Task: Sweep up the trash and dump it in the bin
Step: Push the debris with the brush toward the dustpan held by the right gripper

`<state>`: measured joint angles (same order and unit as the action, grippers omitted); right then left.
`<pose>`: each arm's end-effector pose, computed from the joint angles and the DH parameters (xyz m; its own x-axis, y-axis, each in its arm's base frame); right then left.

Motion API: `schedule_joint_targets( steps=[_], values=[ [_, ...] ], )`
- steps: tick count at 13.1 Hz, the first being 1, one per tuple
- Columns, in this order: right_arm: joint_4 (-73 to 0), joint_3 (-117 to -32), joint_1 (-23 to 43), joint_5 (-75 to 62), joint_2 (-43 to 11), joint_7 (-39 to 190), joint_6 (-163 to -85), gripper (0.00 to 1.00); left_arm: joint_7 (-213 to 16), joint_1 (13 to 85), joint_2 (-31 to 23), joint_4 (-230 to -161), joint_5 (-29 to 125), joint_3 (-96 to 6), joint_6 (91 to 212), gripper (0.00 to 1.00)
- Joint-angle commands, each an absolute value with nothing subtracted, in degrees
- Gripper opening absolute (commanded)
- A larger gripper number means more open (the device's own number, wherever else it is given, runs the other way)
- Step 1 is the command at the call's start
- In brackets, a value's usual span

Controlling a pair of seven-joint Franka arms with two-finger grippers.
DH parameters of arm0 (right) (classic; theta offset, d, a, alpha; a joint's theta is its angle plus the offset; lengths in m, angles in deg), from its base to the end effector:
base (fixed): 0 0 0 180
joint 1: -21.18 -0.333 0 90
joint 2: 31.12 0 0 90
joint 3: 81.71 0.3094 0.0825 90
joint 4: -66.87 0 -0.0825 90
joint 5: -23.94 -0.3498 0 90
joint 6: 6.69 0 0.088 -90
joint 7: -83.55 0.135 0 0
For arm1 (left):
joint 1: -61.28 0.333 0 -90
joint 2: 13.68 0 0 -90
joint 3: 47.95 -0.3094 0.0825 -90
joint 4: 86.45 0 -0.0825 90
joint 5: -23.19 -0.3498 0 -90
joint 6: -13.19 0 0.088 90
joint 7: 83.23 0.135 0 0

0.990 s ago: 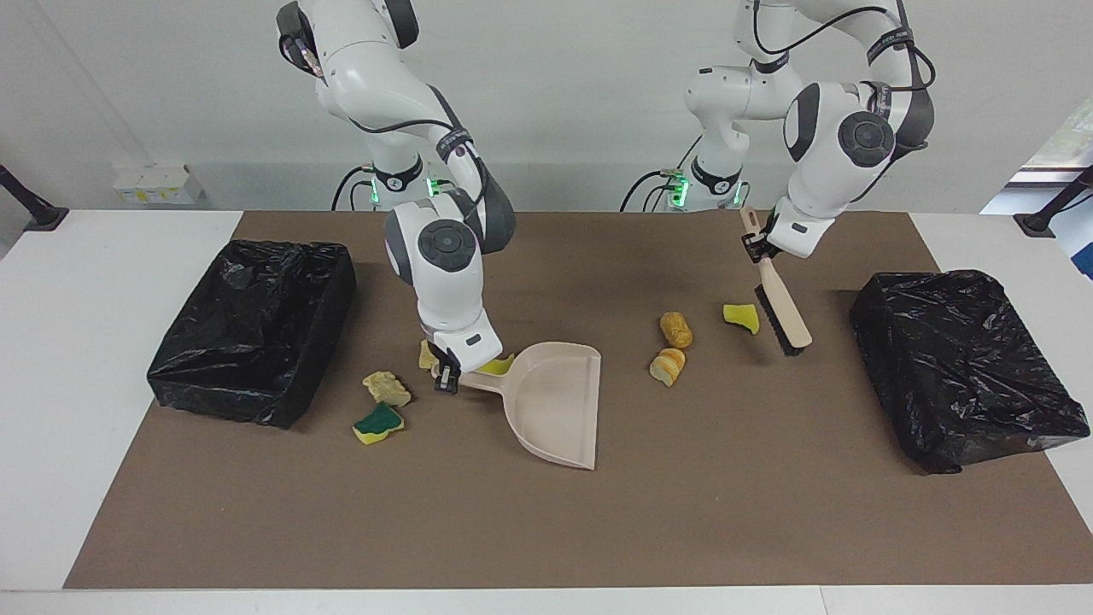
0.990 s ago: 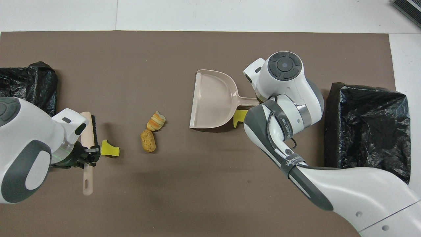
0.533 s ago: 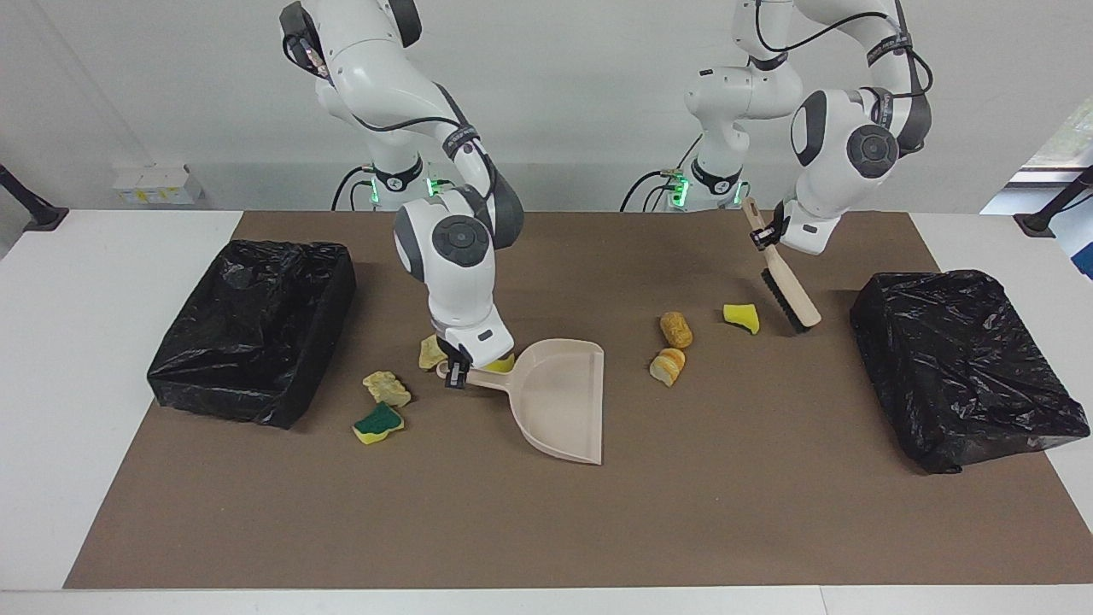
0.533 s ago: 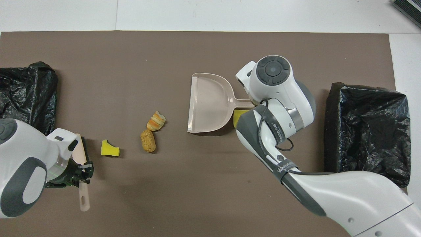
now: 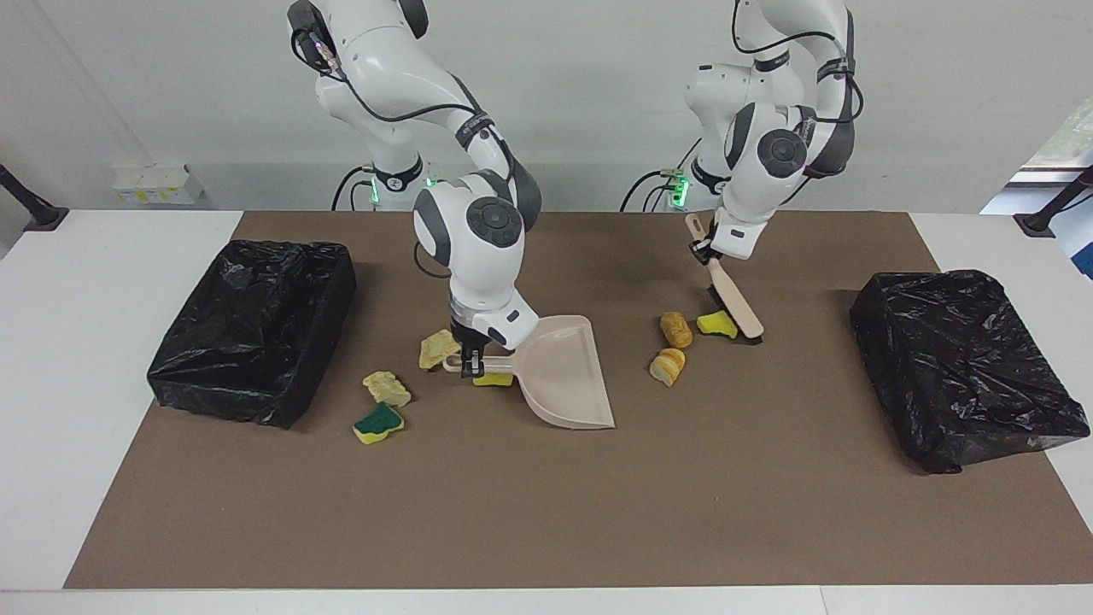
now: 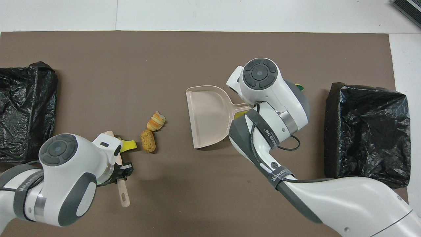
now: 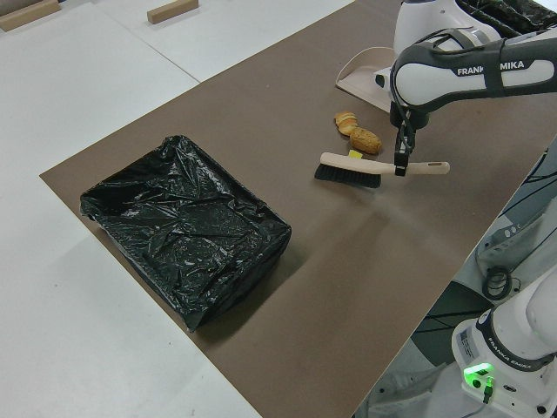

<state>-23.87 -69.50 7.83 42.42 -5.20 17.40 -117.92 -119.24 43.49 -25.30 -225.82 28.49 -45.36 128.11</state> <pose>0.5925 0.2331 0.3564 -0.1393 0.9664 -0.2159 0.9899 0.1417 -0.0045 0.3738 -0.1471 0.3527 0.9225 0.3183 -0.2182 0.3082 -0.9480 -0.0796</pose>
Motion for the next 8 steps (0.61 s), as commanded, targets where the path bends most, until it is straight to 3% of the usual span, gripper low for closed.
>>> schedule_joint_targets(
  steps=[1,8],
  values=[
    [-23.92,-68.87,8.61,43.45,-6.08,15.08,-116.29,0.0,-119.97,40.71,-23.27,-226.55,30.66,-46.1,133.05,0.0],
    [-23.83,-68.79,8.79,43.19,-6.25,15.17,-116.38,0.0,-118.74,41.41,-22.21,-225.76,30.93,-46.19,135.08,0.0]
  ],
)
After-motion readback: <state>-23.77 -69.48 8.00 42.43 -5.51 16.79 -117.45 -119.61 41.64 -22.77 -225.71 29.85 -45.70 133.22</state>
